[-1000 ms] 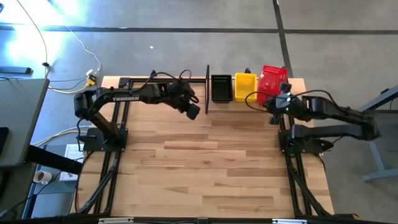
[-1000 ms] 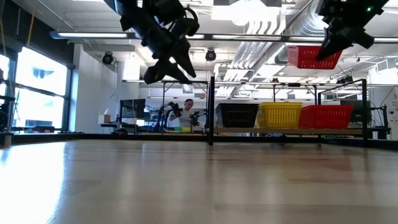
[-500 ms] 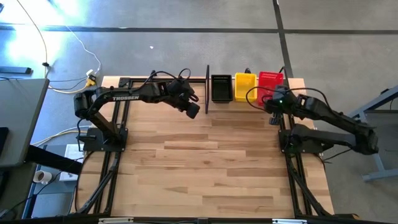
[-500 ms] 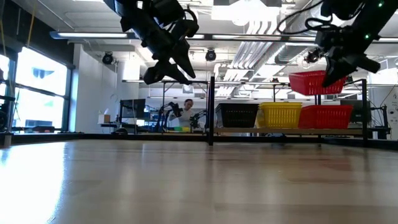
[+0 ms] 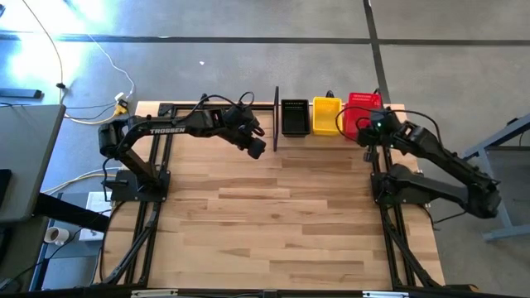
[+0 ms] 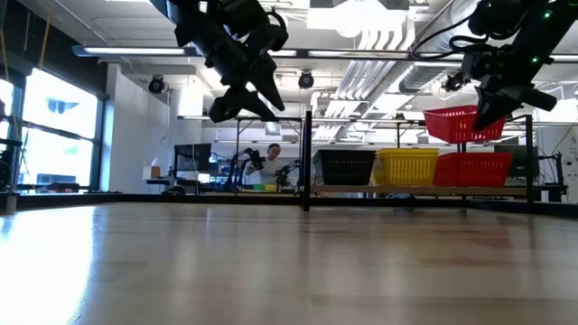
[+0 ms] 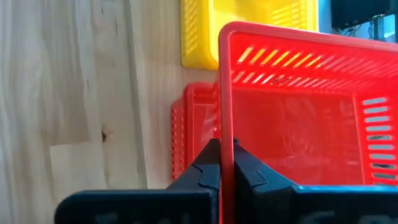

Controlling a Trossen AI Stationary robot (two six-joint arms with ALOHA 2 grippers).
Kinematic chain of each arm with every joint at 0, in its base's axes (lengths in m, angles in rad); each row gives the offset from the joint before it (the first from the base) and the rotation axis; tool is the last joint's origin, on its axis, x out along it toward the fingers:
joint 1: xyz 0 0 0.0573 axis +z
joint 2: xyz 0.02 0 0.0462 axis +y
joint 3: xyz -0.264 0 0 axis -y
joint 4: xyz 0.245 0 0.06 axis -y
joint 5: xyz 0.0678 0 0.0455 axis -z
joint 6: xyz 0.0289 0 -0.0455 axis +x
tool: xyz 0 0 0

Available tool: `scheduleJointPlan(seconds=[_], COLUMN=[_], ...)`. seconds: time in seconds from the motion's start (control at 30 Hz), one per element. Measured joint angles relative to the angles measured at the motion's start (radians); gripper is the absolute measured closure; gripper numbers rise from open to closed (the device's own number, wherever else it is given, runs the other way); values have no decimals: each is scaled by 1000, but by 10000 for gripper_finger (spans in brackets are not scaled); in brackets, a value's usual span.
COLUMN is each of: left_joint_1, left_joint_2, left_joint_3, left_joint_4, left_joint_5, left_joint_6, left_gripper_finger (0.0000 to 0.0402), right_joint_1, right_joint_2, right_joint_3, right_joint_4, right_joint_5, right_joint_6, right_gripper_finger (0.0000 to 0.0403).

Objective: Stack baskets on shelf by color
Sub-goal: Stack the red basket on the red basket on the shelf

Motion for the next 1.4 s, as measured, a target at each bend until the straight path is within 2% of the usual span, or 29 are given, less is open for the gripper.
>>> scheduleJointPlan(seconds=[0.33,0.7,1.4], left_joint_1=[0,0,-13], left_joint_2=[0,0,0], left_joint_3=[0,0,0], left_joint_4=[-1,-1,-1], left_joint_5=[5,5,1], left_joint_6=[-5,-12,-18], left_gripper_finger=[305,305,305], right_joint_1=[-160,-228,-232], right_joint_2=[19,114,137], right_joint_3=[0,1,1], right_joint_4=[-5,3,16], right_joint_5=[-171,-243,-228], right_joint_6=[-122,-196,-147], right_gripper_finger=[403,403,403])
